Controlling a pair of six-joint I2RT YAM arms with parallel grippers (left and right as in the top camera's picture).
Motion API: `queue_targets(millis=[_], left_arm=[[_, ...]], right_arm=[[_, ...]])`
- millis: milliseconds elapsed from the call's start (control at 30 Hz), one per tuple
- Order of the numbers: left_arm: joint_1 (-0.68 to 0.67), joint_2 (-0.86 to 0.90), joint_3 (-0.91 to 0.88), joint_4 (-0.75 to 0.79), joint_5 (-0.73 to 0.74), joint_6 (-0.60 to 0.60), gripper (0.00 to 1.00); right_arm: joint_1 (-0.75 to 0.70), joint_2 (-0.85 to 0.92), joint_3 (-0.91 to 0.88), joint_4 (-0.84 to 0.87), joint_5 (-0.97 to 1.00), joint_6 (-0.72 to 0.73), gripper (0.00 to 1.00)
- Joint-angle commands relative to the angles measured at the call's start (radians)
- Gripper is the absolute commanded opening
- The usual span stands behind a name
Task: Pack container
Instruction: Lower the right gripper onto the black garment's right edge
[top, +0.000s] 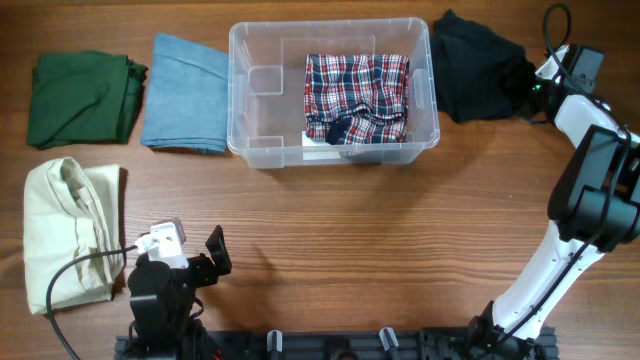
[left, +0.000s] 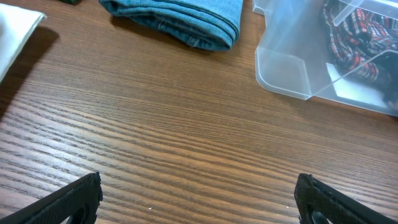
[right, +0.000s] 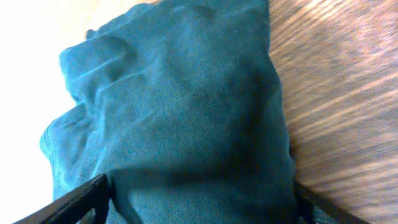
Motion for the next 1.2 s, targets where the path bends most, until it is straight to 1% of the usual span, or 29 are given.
queue_targets(millis=[0,167,367,467,567,667,733,867,967,1167], left_arm=[[0.006,-0.008,0.000,-0.010,0.015,-0.012,1.00],[0.006,-0.008,0.000,-0.010,0.015,-0.012,1.00],[0.006,-0.008,0.000,-0.010,0.015,-0.012,1.00],[0.006,-0.008,0.000,-0.010,0.015,-0.012,1.00],[0.006,-0.008,0.000,-0.010,0.015,-0.012,1.00],[0.006,-0.008,0.000,-0.010,0.015,-0.012,1.00],[0.006,-0.008,0.000,-0.010,0.015,-0.012,1.00],[0.006,-0.008,0.000,-0.010,0.015,-0.012,1.00],[0.006,-0.008,0.000,-0.010,0.015,-0.012,1.00],[0.006,-0.008,0.000,-0.010,0.015,-0.012,1.00]], right_arm=[[0.011,0.074,-0.024,-0.014,-0.127,0.101,0.76],[0.011,0.074,-0.024,0.010,-0.185,0.154,0.64],[0.011,0.074,-0.024,0.021,-0.216,0.158,0.47],[0.010,0.074,-0.024,0.023,-0.236,0.147,0.34],[0.010,0.074,-0.024,0.025,-0.267,0.102,0.21],[0.010,0.074,-0.024,0.024,-0.278,0.066,0.10],[0.010,0.074,-0.023,0.024,-0.288,0.043,0.06],[0.010,0.069,-0.021,0.024,-0.296,0.033,0.04],[0.010,0.054,-0.014,0.021,-0.303,-0.012,0.04],[0.010,-0.019,0.010,-0.027,-0.237,-0.081,0.04]])
